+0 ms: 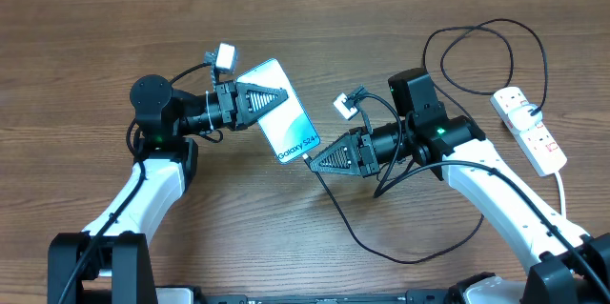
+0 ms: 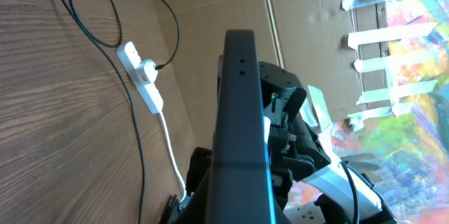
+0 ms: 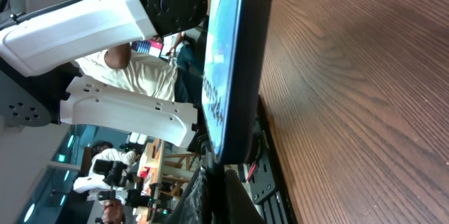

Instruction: Plug charger to phone and switch on socket

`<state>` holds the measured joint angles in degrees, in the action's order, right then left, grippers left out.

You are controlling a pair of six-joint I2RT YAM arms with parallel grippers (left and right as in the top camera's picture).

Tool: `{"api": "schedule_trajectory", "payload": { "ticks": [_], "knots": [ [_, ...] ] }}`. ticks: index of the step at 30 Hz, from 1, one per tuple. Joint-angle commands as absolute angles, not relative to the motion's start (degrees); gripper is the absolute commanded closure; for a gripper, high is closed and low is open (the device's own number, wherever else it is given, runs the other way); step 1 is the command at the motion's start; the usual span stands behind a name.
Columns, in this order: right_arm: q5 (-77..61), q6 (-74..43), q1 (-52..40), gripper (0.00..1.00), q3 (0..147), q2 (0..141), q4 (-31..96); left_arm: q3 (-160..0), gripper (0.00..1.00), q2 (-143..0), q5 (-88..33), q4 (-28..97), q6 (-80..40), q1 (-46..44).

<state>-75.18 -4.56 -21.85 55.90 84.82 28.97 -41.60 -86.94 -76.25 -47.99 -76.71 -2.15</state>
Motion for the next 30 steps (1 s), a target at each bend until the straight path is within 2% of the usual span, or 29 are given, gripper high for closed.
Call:
{"api": "schedule_trajectory", "payload": {
  "ticks": [1, 10, 30],
  "knots": [
    [-75.9, -4.8, -22.1, 0.96, 55.9, 84.7, 28.3, -43.0, 0.96, -86.9, -75.7, -48.4, -75.1, -1.9],
    [-71.6, -4.8, -22.1, 0.96, 55.9, 84.7, 28.4, -43.0, 0.96, -86.9, -75.4, -48.4, -75.2, -2.5],
    [-72.2, -5.0, -22.1, 0.96, 55.9, 84.7, 29.0, -43.0, 0.96, -86.9, -74.3, -46.3, -73.2, -2.6]
  ]
}}
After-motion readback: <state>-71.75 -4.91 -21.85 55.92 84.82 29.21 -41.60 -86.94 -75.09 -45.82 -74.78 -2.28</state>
